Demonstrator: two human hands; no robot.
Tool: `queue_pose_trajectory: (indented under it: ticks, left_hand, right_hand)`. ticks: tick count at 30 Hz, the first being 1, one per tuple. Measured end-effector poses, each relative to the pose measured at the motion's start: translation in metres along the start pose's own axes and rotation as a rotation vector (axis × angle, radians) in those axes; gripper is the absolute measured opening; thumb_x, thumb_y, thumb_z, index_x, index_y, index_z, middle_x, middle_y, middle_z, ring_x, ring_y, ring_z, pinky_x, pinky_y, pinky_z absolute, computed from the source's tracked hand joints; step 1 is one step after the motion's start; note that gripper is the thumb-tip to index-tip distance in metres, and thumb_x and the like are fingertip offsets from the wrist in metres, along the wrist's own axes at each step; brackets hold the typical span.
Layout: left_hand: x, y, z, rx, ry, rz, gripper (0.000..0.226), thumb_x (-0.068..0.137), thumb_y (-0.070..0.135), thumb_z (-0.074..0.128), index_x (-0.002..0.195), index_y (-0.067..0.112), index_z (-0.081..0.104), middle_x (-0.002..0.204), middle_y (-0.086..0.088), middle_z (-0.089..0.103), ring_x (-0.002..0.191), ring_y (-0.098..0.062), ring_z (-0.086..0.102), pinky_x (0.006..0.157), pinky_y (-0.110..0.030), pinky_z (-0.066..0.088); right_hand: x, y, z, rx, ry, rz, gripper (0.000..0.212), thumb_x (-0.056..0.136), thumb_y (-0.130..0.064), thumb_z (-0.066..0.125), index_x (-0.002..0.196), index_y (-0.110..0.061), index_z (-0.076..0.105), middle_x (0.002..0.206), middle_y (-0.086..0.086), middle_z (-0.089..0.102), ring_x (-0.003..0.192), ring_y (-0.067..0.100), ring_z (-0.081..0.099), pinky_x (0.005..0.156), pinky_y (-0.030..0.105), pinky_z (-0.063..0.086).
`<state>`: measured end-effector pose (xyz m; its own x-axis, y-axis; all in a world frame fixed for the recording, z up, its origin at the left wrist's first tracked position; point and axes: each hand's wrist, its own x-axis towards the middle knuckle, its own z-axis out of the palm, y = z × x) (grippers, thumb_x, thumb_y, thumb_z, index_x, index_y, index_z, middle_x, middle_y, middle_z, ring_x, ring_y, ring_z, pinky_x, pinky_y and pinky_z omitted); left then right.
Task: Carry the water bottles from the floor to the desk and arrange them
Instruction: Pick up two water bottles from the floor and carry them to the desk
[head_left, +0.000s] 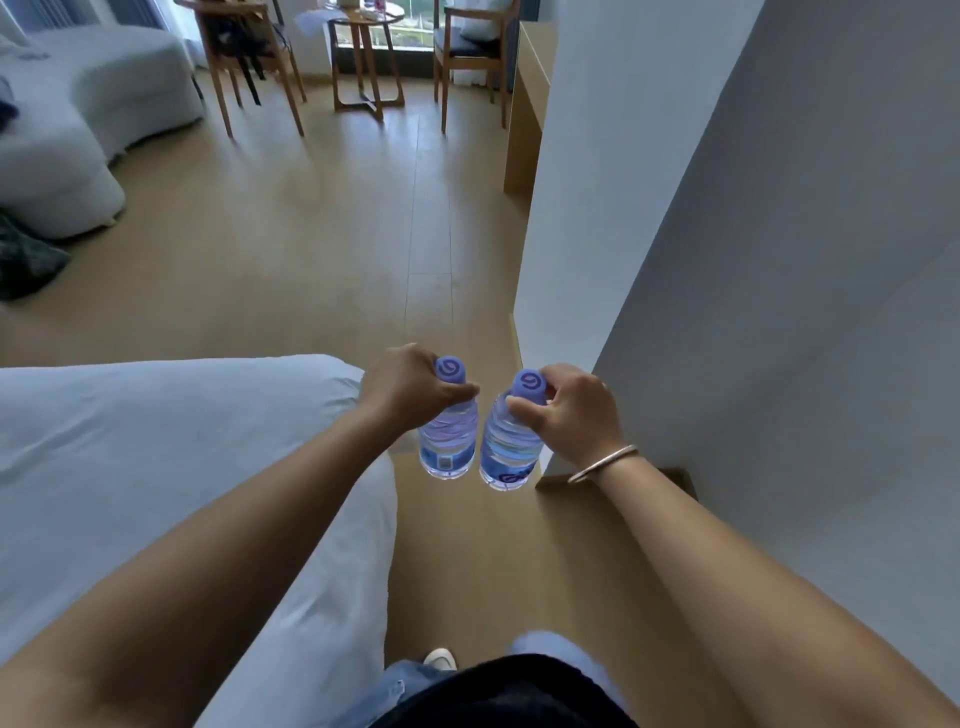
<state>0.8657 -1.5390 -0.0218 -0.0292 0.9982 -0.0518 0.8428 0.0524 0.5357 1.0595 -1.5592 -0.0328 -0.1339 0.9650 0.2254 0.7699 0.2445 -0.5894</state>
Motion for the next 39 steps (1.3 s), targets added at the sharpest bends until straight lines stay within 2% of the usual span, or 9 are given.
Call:
queue_pose_trajectory:
  ticks: [5,9,11,16,18,22,30,34,39]
  left_hand:
    - [0.078,-0.013,-0.018,-0.003,0.003,0.019,0.046,0.073,0.05,0.07,0.065,0.005,0.068,0.054,-0.006,0.057,0.054,-0.017,0.044,0.048,-0.026,0.031]
    - [0.144,-0.021,-0.026,0.018,0.015,0.011,0.048,0.073,0.051,0.07,0.062,0.005,0.065,0.046,0.001,0.043,0.049,-0.014,0.037,0.046,-0.025,0.026]
    - [0.178,-0.023,-0.028,0.04,0.003,-0.002,0.047,0.073,0.051,0.07,0.057,0.008,0.06,0.046,0.001,0.041,0.048,-0.014,0.036,0.046,-0.026,0.026]
    - [0.281,-0.021,-0.031,0.042,-0.016,-0.03,0.053,0.073,0.049,0.071,0.049,0.013,0.039,0.048,0.0,0.036,0.047,-0.015,0.031,0.046,-0.027,0.023]
    - [0.325,-0.016,-0.037,0.057,-0.017,-0.022,0.057,0.073,0.049,0.071,0.047,0.015,0.032,0.045,0.002,0.031,0.044,-0.013,0.028,0.045,-0.026,0.021]
    - [0.407,-0.007,-0.053,0.044,0.036,-0.028,0.058,0.07,0.05,0.071,0.045,0.016,0.031,0.042,0.005,0.031,0.042,-0.013,0.028,0.044,-0.025,0.021]
    - [0.546,-0.008,-0.065,-0.049,0.076,-0.033,0.043,0.069,0.049,0.07,0.052,0.016,0.049,0.047,0.003,0.041,0.047,-0.014,0.035,0.049,-0.026,0.029]
    - [0.617,-0.017,-0.066,-0.045,0.042,-0.019,0.046,0.07,0.049,0.07,0.05,0.017,0.043,0.045,0.005,0.038,0.045,-0.013,0.033,0.048,-0.025,0.027]
    - [0.72,-0.024,-0.085,-0.044,0.012,0.032,0.054,0.07,0.049,0.07,0.046,0.018,0.033,0.044,0.006,0.033,0.044,-0.013,0.03,0.046,-0.025,0.024]
  right_hand:
    - [0.084,-0.004,0.019,0.035,0.024,0.006,0.034,0.076,-0.032,0.072,0.069,-0.001,0.059,0.068,0.014,0.058,0.063,0.026,0.05,0.057,0.032,0.036]
    - [0.15,0.005,0.032,0.054,0.058,-0.036,0.038,0.076,-0.04,0.068,0.067,-0.004,0.058,0.063,0.008,0.053,0.057,0.02,0.045,0.051,0.021,0.029]
    - [0.185,0.013,0.04,0.05,0.054,-0.042,0.038,0.078,-0.038,0.07,0.069,-0.002,0.059,0.063,0.01,0.055,0.057,0.02,0.046,0.052,0.02,0.029]
    - [0.287,0.035,0.059,0.03,0.023,-0.054,0.039,0.078,-0.032,0.07,0.068,0.003,0.057,0.065,0.013,0.053,0.061,0.025,0.047,0.057,0.035,0.04]
    - [0.332,0.041,0.061,0.026,0.019,-0.048,0.039,0.078,-0.032,0.07,0.069,0.003,0.057,0.066,0.012,0.052,0.062,0.026,0.047,0.058,0.037,0.042]
    - [0.411,0.049,0.06,0.037,0.037,-0.055,0.038,0.078,-0.032,0.069,0.071,0.004,0.058,0.069,0.014,0.056,0.065,0.027,0.05,0.06,0.038,0.043]
    - [0.539,0.074,0.067,0.029,0.097,-0.056,0.039,0.078,-0.033,0.07,0.064,-0.002,0.051,0.063,0.006,0.047,0.059,0.022,0.043,0.054,0.032,0.034]
    - [0.606,0.087,0.08,-0.032,0.079,-0.052,0.04,0.078,-0.033,0.069,0.061,-0.009,0.042,0.059,0.005,0.044,0.056,0.02,0.04,0.051,0.025,0.027]
    - [0.703,0.093,0.103,-0.049,0.095,-0.011,0.04,0.077,-0.033,0.069,0.06,-0.007,0.043,0.059,0.006,0.044,0.057,0.021,0.041,0.049,0.026,0.028]
